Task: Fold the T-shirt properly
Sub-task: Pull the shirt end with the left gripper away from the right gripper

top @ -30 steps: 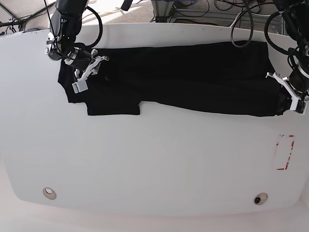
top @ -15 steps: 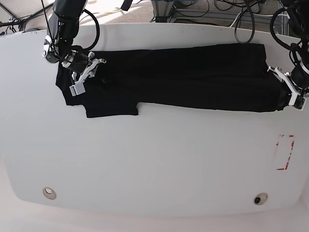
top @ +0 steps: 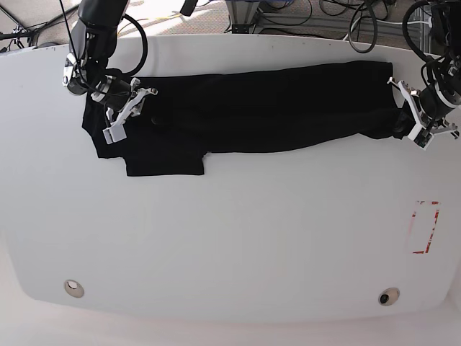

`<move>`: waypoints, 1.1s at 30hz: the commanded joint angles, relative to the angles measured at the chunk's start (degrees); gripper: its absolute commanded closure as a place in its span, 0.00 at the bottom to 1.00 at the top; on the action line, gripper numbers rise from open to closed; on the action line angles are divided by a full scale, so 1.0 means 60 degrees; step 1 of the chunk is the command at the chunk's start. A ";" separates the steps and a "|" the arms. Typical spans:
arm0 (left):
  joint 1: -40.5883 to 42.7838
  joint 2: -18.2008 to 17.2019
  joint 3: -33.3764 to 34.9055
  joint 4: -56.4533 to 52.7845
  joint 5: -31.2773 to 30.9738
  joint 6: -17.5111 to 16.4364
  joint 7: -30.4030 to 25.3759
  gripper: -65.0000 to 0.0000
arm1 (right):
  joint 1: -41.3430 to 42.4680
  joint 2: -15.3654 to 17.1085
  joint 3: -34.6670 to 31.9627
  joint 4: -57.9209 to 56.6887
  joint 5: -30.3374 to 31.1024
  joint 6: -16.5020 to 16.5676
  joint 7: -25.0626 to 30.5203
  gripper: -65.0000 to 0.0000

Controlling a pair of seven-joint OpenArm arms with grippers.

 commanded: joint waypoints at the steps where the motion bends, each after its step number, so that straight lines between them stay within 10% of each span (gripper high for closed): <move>1: -0.0044 -0.0407 0.0122 -0.0500 -0.0067 0.0060 -0.0150 0.88 | -0.0170 0.0150 0.0036 -0.0189 -0.1866 -0.0745 -0.1074 0.88; 16: -0.0381 -0.0920 0.0517 -0.3738 0.1046 0.0060 -0.0194 0.87 | -0.0170 0.0121 0.0094 -0.0130 -0.1852 -0.0745 -0.1074 0.88; 22: -0.0395 -0.0920 0.0547 -0.3782 0.1002 0.0060 -0.0121 0.63 | -0.0170 0.0092 0.0094 -0.0130 -0.1808 -0.0745 -0.1074 0.88; 33: -0.0351 -0.0861 -0.1754 -0.1642 -0.3027 0.0060 0.2970 0.44 | -0.0038 -0.0158 0.0094 -0.0116 -0.1852 -0.0745 -0.1074 0.88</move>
